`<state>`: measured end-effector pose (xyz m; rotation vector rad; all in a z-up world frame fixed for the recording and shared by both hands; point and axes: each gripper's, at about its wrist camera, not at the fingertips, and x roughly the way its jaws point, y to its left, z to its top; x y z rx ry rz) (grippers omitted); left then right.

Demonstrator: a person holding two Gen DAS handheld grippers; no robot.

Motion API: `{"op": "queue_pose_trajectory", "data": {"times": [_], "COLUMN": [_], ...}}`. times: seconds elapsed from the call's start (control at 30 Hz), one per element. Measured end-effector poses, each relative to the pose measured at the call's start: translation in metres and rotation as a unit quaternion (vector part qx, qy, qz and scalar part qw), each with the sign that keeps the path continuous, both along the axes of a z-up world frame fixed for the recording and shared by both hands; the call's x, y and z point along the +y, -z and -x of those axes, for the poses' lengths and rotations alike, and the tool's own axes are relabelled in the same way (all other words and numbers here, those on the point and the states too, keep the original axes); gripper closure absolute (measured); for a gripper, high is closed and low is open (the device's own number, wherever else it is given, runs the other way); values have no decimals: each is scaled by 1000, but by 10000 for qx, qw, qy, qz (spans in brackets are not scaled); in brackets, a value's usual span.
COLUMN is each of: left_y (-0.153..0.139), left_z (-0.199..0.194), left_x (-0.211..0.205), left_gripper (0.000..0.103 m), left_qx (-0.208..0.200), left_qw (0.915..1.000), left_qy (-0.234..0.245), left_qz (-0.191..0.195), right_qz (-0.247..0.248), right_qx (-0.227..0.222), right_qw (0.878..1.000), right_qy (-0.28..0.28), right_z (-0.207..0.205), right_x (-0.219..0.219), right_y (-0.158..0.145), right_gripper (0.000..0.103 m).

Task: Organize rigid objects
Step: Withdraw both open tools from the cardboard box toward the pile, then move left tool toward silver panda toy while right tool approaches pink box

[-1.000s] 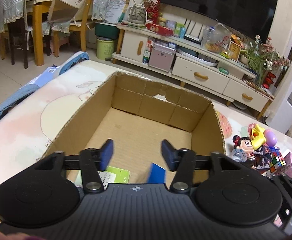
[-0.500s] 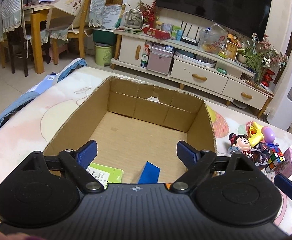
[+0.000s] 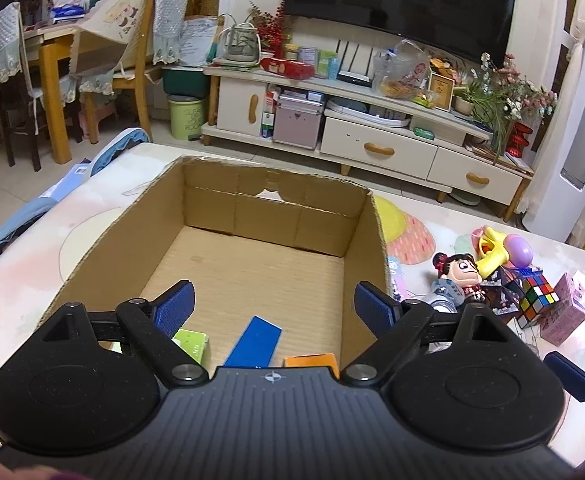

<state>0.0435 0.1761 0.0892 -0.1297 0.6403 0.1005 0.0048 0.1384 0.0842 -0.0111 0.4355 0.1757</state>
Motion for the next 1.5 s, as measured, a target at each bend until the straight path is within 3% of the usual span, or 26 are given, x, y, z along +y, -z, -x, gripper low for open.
{"op": "queue_pose_trajectory", "data": {"times": [0.5, 0.93, 1.27, 1.5], "left_y": [5, 14, 19, 21], "left_z": [-3, -5, 0, 5], "left_x": [-9, -24, -31, -30], "left_gripper": [0, 0, 0, 0], "left_qx": [-128, -238, -282, -271], "left_qw": [9986, 9924, 9888, 9881], "left_qy": [375, 870, 1144, 1305], "left_qz": [-364, -837, -920, -771], "right_qz": [-230, -358, -407, -423], "right_qx": [42, 67, 57, 92], "right_qw": [9992, 9971, 9947, 9923], "right_qy": [321, 667, 943, 1158], "right_z": [5, 5, 5, 2], "right_x": [-39, -80, -110, -130], "right_y": [10, 16, 21, 26], "right_gripper": [5, 4, 4, 4]}}
